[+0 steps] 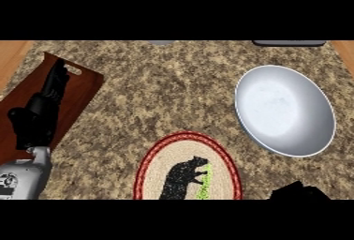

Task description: Pick the sweet potato from the placemat and place it in the bowl

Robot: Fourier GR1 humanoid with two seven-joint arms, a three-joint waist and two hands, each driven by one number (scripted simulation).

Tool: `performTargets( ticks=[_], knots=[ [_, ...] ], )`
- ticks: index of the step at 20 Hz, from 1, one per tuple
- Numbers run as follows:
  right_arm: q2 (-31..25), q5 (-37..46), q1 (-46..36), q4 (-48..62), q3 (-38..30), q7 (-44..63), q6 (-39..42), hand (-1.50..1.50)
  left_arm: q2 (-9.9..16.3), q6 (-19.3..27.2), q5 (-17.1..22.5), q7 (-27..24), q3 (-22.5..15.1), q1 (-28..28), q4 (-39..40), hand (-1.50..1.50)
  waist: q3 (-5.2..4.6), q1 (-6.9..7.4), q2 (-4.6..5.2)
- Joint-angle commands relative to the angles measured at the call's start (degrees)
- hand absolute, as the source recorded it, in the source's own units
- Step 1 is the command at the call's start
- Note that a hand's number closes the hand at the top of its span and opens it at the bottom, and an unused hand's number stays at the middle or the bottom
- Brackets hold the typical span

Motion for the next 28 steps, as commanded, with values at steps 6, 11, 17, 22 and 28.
performTargets(
  ticks=[6,11,17,22,28],
  knots=[
    [2.6,-6.0,-22.7,26.7,-16.4,-7.6,2.7,1.5,-0.4,-1.7,-0.1,-2.0,0.1,0.1,1.3,0.0,-0.11,0.98,-0.4],
    [6.7,2.7,-33.8,47.6,-15.9,-15.6,-1.5,1.5,-0.7,-2.1,0.0,0.0,0.4,-1.9,1.8,0.0,-0.07,1.67,-0.17],
    [12.9,3.8,-45.3,73.3,-17.8,-24.1,-1.4,1.5,-2.7,-0.8,-1.8,-0.8,-0.8,-0.5,1.5,0.0,-0.05,1.8,-0.05],
    [17.3,3.7,-52.4,86.9,-17.0,-26.0,4.3,-1.5,-3.7,0.2,-3.8,-2.1,-1.6,-0.8,2.1,0.0,-0.05,1.8,0.04],
    [19.8,-0.7,-57.2,94.0,-20.6,-32.9,13.0,-1.5,-3.2,-0.8,-3.3,-0.2,-0.3,-0.7,0.9,0.0,-0.07,0.8,-0.4]
  ],
)
